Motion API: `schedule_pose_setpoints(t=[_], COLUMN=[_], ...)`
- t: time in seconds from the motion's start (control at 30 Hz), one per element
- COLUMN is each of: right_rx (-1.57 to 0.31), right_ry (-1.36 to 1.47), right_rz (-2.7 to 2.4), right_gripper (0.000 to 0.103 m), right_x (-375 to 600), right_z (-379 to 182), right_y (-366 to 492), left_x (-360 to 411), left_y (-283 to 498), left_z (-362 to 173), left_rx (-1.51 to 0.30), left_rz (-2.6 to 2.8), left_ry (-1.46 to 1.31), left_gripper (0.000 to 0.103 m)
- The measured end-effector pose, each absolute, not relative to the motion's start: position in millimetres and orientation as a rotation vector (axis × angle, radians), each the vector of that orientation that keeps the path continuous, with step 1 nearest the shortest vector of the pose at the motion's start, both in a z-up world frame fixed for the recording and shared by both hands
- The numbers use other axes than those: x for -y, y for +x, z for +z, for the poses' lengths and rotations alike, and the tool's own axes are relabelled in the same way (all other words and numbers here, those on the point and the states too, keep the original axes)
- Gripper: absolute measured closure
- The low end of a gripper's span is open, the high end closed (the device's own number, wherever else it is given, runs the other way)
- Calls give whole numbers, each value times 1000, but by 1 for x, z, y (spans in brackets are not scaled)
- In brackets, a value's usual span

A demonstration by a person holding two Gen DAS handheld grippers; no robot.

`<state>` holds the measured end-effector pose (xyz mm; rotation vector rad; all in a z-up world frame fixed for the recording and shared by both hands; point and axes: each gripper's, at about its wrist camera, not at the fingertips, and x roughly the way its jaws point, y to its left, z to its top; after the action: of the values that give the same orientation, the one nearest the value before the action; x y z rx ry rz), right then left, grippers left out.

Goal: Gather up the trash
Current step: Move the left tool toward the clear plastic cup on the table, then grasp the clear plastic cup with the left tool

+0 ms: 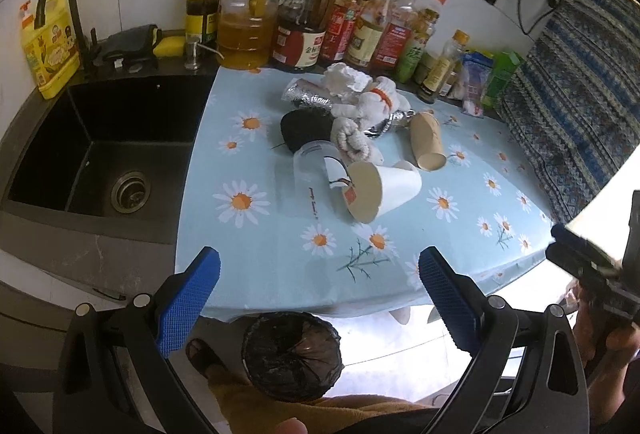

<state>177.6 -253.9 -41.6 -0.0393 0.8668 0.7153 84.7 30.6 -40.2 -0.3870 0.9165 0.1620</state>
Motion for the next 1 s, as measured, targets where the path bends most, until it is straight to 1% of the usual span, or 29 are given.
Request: schedule_pose_setpoints(t=[0.23,0.37,0.6,1.0], right_rx=[-888,-916,-991,-1061], right_ry=[-43,-38,-8,10], right_rz=[742,751,746,746], right_gripper=[4,4,4,4], right_x=[240,233,230,223], right_z=[-54,-63,-81,-102], right_y=[185,190,204,218], left_x=[-45,-57,-75,-96], left_y=[115,138,181,241], left_z=[-56,-70,-99,-143], left_rx=[-927,-963,-1041,-1150], left_rz=[151,145,85,88], left_ry=[-467,-509,-663,-725], left_gripper=[8,8,8,8])
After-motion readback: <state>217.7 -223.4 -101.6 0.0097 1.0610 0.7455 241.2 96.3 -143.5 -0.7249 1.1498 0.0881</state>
